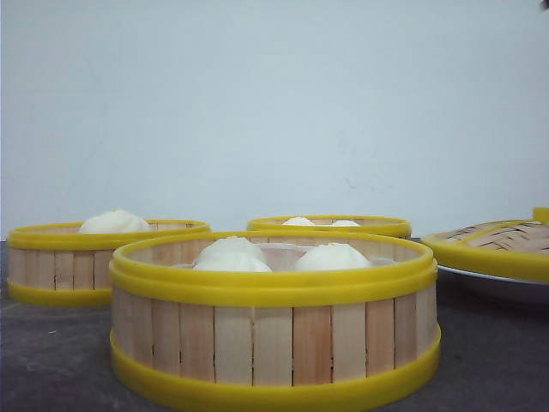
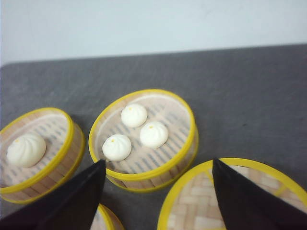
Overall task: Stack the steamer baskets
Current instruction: 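Move the right gripper to the rim of the three-bun basket and grasp it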
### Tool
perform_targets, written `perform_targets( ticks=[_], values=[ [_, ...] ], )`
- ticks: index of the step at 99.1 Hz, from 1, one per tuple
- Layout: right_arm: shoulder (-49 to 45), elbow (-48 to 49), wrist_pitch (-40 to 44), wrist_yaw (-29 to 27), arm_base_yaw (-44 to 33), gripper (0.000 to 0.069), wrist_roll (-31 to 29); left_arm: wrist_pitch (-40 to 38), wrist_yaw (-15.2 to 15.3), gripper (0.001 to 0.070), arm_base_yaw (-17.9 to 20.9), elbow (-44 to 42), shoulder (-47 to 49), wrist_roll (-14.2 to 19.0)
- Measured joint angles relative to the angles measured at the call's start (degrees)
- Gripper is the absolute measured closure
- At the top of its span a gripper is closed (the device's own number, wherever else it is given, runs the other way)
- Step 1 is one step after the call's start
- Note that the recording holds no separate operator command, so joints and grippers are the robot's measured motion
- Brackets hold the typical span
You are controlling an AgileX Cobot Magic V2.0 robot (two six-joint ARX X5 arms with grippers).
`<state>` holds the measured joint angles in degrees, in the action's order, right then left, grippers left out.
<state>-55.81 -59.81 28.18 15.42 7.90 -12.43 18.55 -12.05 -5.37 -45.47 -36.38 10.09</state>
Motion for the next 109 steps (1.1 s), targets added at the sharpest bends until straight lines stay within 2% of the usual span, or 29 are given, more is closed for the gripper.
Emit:
perform_targets(
  ticks=[20,49,70,109],
  values=[
    [-16.0,-9.7,1.1,0.0,2.3,0.0253,0.0,-0.4,-1.7,0.041,-3.8,0.0,-0.1,0.0],
    [-37.1,-20.3,3.3,-0.5,3.0,0.0253,0.0,-0.8,-1.9,0.041,-8.4,0.0,-0.3,0.0],
    [-44.5,-20.5,1.5,-3.5,3.3,0.0307,0.0,-0.8,-1.9,0.041,-11.2,0.0,-0.3,0.0],
    [-52.1,-20.6,-4.1,-4.8,3.3,0.0318,0.0,-0.8,-1.9,0.041,-14.1,0.0,-0.3,0.0]
  ],
)
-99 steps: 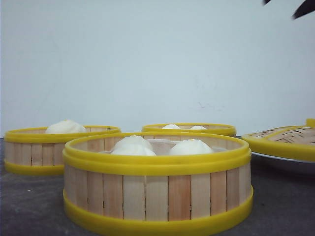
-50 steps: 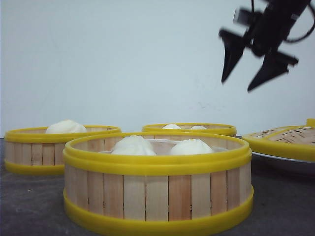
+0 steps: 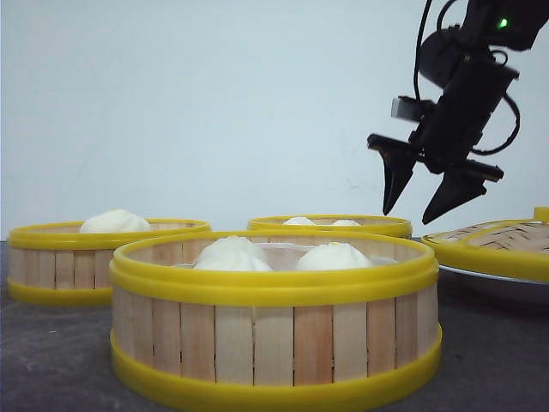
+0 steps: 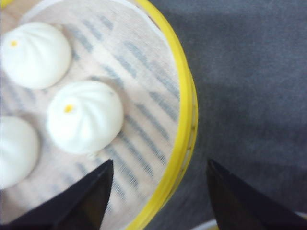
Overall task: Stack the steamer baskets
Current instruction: 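Move the right gripper to the rim of the three-bun basket and grasp it, then lift the basket with the right gripper and lower it onto the two-bun basket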
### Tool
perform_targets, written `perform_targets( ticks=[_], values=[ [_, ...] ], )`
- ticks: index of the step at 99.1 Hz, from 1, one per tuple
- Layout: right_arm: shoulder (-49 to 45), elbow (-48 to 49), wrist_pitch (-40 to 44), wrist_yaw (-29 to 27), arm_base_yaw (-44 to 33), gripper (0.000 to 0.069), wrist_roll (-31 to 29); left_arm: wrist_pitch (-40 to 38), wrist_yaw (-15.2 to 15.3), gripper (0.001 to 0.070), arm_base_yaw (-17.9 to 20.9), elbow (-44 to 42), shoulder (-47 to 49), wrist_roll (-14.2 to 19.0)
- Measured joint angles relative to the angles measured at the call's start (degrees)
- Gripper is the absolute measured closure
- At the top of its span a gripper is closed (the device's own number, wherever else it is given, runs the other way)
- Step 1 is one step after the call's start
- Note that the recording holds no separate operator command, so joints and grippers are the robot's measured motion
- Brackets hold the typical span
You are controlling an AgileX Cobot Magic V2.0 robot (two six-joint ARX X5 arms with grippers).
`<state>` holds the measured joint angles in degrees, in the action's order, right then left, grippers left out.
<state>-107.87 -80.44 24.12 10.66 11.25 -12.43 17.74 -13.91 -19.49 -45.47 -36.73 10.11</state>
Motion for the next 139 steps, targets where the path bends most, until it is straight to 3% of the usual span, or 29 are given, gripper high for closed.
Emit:
perform_targets(
  ticks=[48,75,100,139],
  values=[
    [-2.9,-0.1,-3.9,-1.7,0.5,0.0377,0.0,0.0,0.0,0.041,-0.2,0.0,0.0,0.0],
    [-4.0,-0.1,-4.0,-3.7,1.4,0.054,0.0,0.0,0.0,0.041,-0.2,0.0,0.0,0.0],
    [-4.0,-0.2,-4.8,-6.9,3.1,0.0649,-1.2,0.0,0.0,0.041,-0.2,0.0,0.0,0.0],
    [-3.8,-4.0,-3.3,-7.9,3.7,0.0657,-2.8,0.0,0.0,0.041,-0.2,0.0,0.0,0.0]
  ],
)
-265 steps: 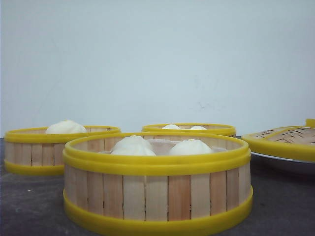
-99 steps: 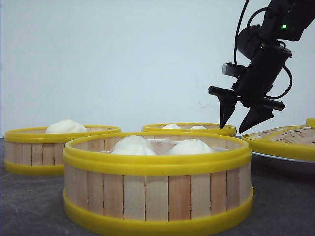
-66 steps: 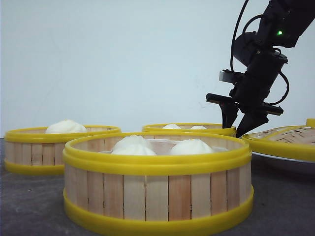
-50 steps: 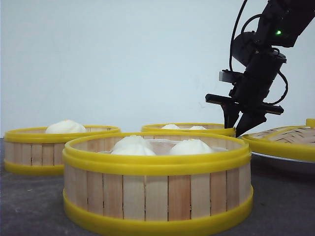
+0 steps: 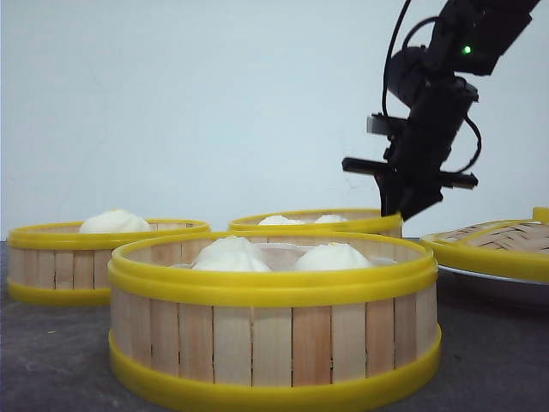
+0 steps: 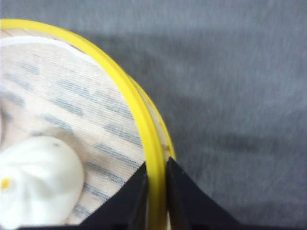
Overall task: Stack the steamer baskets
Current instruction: 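Lift the basket with the right gripper and lower it onto the two-bun basket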
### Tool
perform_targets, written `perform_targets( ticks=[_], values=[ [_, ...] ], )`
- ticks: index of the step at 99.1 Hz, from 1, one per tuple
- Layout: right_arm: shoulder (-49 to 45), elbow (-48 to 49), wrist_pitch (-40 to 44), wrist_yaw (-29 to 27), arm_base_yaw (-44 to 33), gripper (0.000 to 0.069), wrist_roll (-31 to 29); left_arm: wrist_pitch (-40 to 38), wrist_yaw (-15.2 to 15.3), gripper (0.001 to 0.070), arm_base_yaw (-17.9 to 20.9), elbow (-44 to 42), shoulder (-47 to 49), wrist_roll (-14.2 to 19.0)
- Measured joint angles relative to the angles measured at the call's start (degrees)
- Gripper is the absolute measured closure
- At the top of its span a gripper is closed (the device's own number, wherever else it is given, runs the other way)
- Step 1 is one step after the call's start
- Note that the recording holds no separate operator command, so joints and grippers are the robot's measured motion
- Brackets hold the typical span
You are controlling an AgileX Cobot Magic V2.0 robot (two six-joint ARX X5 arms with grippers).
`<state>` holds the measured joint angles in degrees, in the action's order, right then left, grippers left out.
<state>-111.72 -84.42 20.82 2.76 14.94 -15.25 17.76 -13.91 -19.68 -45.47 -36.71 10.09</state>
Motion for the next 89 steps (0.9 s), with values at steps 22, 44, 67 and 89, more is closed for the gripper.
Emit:
perform_targets(
  ticks=[22,44,67,89],
  values=[
    [8.0,-5.1,7.7,0.1,-0.3,0.0656,0.8,0.0,0.0,0.041,0.0,0.0,1.4,0.0],
    [22.3,-8.7,14.0,4.0,-0.5,0.0656,3.3,2.5,0.0,0.041,0.0,0.0,4.0,0.0],
    [34.9,-8.7,24.2,9.4,-0.3,0.0656,6.4,6.4,0.0,0.041,0.0,0.0,6.4,0.0],
    [43.1,-8.7,35.2,10.9,-0.3,0.0656,9.3,9.0,0.0,0.041,0.0,0.0,8.3,0.0]
  ],
)
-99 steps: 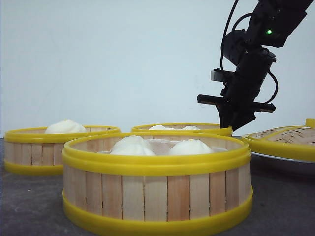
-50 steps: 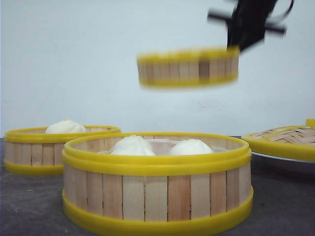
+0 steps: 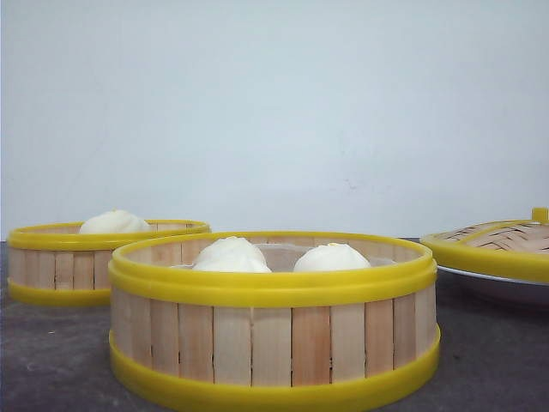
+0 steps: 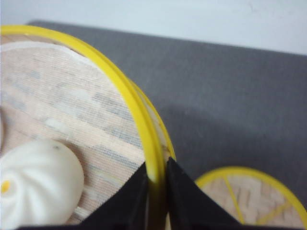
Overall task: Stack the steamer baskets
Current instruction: 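Lift the basket with the right gripper and lower it onto the two-bun basket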
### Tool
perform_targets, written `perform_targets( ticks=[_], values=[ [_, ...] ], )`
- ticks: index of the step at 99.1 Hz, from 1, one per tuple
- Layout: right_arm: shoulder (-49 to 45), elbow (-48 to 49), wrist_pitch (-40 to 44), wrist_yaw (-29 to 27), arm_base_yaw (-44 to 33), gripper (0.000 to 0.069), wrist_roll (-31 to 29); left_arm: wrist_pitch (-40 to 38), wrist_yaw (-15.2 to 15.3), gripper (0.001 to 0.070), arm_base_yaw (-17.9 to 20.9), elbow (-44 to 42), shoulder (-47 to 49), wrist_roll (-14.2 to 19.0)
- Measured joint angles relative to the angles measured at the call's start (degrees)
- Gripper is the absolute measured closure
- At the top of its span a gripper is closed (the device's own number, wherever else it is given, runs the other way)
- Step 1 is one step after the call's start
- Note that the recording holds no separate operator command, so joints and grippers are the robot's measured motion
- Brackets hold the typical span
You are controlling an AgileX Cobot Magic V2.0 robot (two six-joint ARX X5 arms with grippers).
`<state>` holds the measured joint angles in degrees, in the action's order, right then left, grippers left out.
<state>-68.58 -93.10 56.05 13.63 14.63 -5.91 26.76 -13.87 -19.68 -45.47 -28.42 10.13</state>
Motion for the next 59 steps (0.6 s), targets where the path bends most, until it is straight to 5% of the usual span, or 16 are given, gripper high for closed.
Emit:
perform_targets(
  ticks=[32,59],
  values=[
    [0.6,0.0,7.6,3.3,2.1,0.0656,3.1,0.1,-1.4,0.041,0.0,0.0,1.6,1.4],
    [0.7,6.5,2.9,0.7,10.4,0.0656,3.1,0.1,-2.1,0.041,0.0,0.0,1.6,2.0]
  ],
)
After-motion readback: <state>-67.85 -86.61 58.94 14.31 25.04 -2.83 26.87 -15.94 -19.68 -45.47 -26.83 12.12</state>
